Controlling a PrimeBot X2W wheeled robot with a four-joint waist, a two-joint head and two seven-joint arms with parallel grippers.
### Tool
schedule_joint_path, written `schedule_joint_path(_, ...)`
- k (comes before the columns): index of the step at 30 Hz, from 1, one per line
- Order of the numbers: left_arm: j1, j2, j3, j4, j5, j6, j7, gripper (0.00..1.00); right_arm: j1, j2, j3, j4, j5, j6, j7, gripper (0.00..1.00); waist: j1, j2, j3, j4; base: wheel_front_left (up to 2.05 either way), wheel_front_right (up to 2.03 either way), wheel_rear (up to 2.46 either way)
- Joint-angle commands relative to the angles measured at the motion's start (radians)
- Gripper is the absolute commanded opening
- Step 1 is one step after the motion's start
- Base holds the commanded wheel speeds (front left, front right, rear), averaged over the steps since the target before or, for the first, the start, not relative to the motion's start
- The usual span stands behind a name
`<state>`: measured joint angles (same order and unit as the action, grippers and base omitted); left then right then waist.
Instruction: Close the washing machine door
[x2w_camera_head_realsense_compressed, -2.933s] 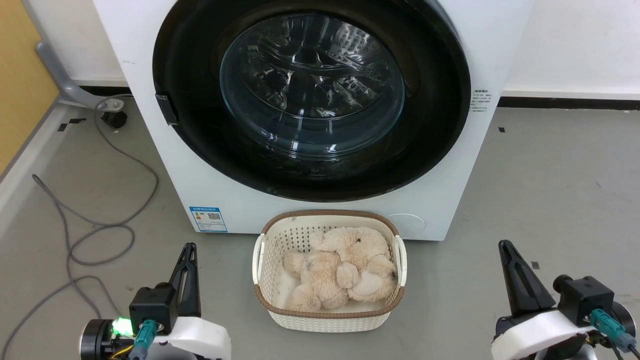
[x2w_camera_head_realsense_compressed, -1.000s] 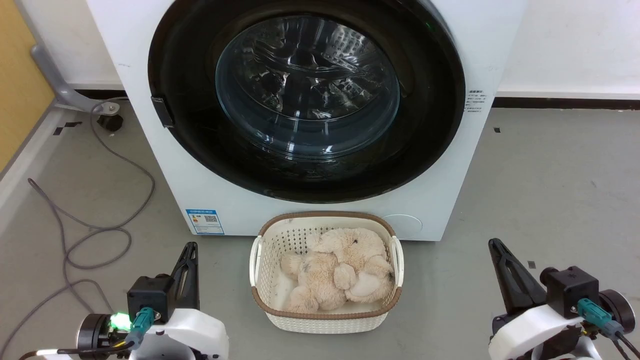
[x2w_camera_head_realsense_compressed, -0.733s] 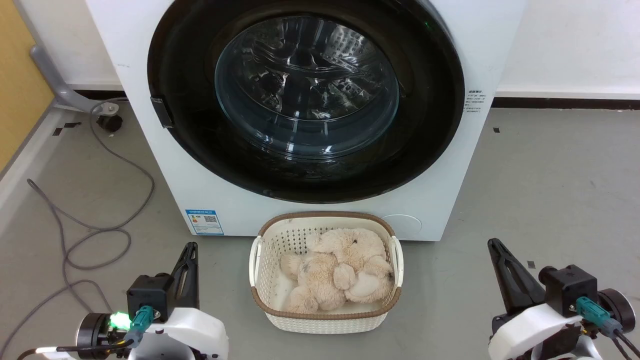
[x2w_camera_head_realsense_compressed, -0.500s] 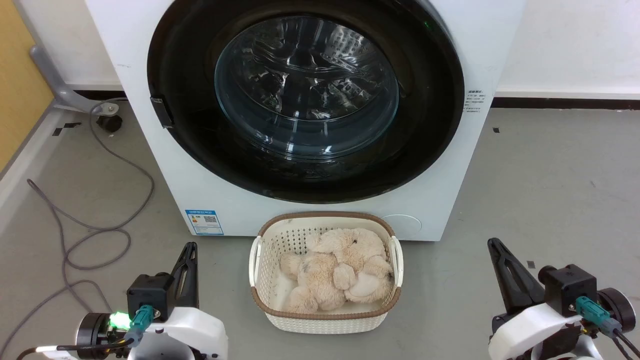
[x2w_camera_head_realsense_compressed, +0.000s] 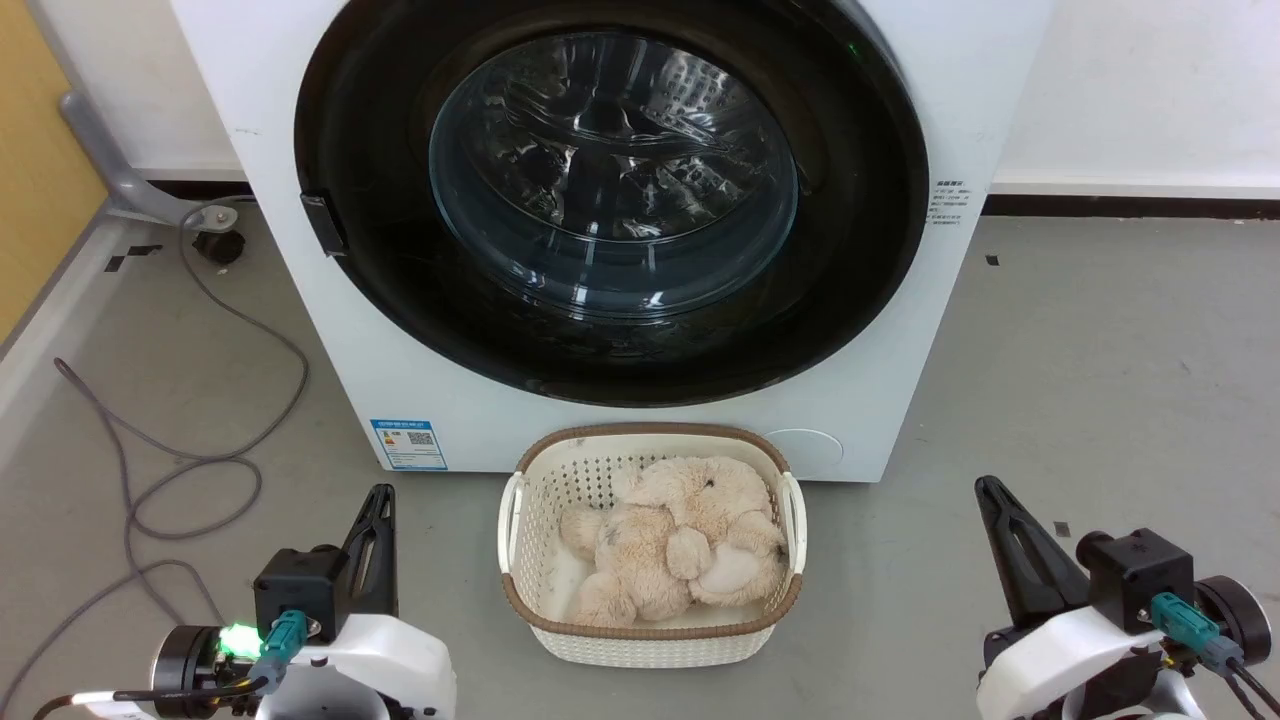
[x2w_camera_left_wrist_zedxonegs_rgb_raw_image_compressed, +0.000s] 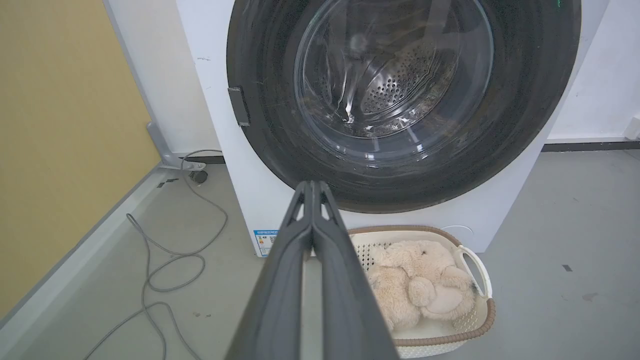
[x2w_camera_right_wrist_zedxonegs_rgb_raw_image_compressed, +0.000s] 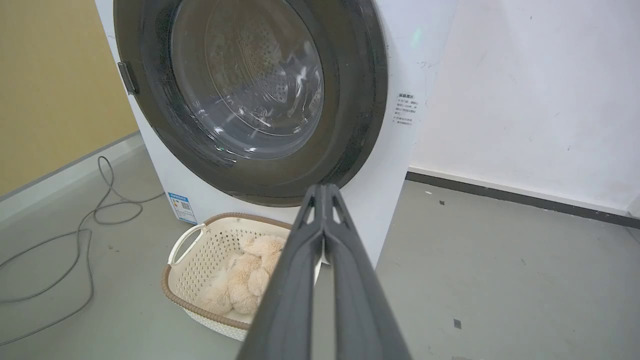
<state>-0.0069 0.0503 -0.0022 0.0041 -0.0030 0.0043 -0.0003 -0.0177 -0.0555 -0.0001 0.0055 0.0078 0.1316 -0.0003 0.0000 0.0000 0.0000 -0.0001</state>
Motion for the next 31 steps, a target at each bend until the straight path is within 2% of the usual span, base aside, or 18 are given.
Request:
schedule_joint_path(1, 0.007, 0.000, 0.002, -0.004, 0.003, -0.004, 0.000, 0.00, 0.018, 0.005, 0.000, -0.005, -0.008, -0.001, 0.000, 0.00, 0.0000, 0.0000, 0.000, 0.000, 0.00, 0.00, 0.00)
schedule_joint_path(31, 0.007, 0.000, 0.002, -0.004, 0.003, -0.004, 0.000, 0.00, 0.018, 0.005, 0.000, -0.005, -0.008, -0.001, 0.000, 0.00, 0.0000, 0.0000, 0.000, 0.000, 0.00, 0.00, 0.00)
